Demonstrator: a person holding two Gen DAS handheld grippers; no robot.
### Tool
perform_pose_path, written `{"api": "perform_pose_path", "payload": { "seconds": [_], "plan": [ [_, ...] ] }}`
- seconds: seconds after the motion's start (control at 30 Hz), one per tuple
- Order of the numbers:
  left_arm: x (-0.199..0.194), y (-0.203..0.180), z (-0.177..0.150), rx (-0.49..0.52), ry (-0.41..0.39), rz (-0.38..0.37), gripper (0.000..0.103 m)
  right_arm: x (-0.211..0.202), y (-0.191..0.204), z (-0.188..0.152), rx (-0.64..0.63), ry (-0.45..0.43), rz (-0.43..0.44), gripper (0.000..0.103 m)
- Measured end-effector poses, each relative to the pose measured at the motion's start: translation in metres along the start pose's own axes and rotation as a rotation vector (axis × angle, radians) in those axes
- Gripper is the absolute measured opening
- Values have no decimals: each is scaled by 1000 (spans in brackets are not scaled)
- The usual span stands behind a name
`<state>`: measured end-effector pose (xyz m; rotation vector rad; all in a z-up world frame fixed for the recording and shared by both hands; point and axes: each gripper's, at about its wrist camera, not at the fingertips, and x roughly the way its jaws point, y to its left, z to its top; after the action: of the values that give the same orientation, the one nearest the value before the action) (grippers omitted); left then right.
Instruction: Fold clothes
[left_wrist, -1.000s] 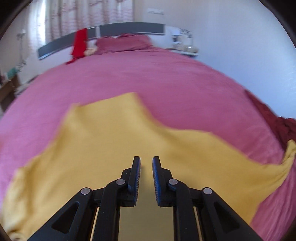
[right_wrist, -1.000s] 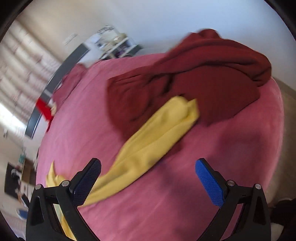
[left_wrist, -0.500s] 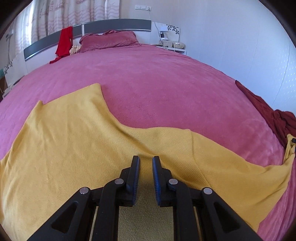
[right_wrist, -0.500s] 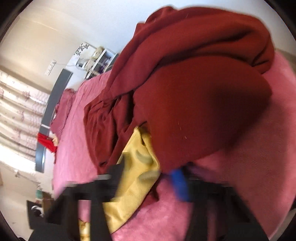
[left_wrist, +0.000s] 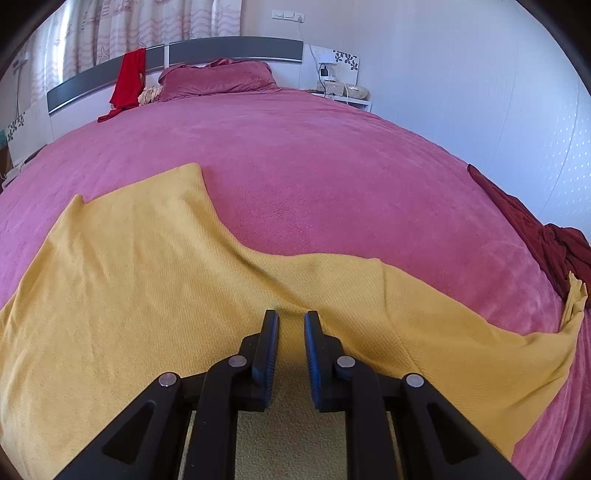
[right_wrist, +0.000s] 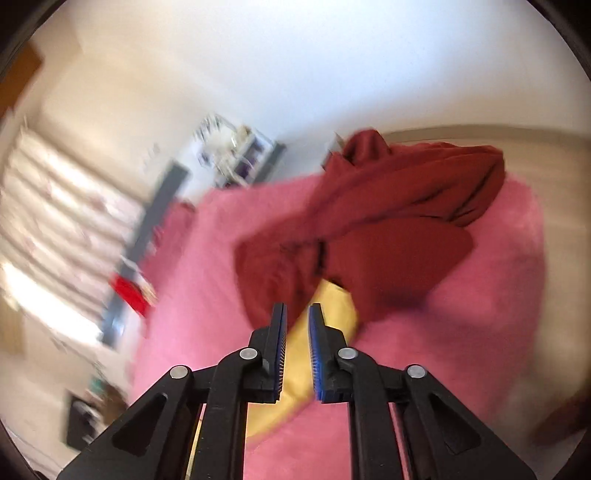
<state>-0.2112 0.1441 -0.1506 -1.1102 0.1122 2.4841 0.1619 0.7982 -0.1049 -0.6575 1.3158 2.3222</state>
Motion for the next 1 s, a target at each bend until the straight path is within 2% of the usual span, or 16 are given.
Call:
{"api": "perform_pose_path", "payload": {
  "seconds": [0.03, 0.07, 0.1, 0.2, 0.33, 0.37, 0.4, 0.43, 0.53, 0.7, 0.9, 0.93, 1.0],
  "plan": [
    [0, 0, 0, -2, 0, -2, 14, 9, -2, -3, -23, 40, -25, 30],
    [0, 1, 0, -3, 0, -3, 14, 19, -4, -7, -43, 79, -47, 46],
    [0, 1, 0, -3, 0, -3, 14, 32, -6, -10, -49, 109, -57, 54],
    [-1, -1, -1, 2, 0, 2, 14, 64, -10, -12, -62, 141, -81, 54],
    [-2, 0, -1, -1, 1, -3, 14, 100, -26, -3, 67, 179, -44, 54],
    [-2, 0, -1, -3, 2, -6, 14, 105, -27, -2, 80, 172, -24, 43],
    [-2, 0, -1, -5, 2, -8, 14, 111, -29, -2, 93, 165, -4, 11],
    [-2, 0, -1, -7, 2, -10, 14, 115, -30, -1, 105, 159, 18, 4],
    [-2, 0, -1, -7, 2, -11, 14, 111, -19, -4, 128, 144, 114, 4],
    [-3, 2, -2, -12, 2, -19, 14, 63, -13, -27, 249, 70, 241, 4],
    [-4, 3, -2, -14, 2, -21, 14, 4, -7, -55, 360, 12, 326, 4],
    [-4, 3, -2, -15, 2, -23, 14, -5, -7, -56, 389, -8, 333, 4],
    [-4, 4, -2, -18, 3, -26, 14, -21, -10, -47, 378, -87, 239, 4]
  ]
}}
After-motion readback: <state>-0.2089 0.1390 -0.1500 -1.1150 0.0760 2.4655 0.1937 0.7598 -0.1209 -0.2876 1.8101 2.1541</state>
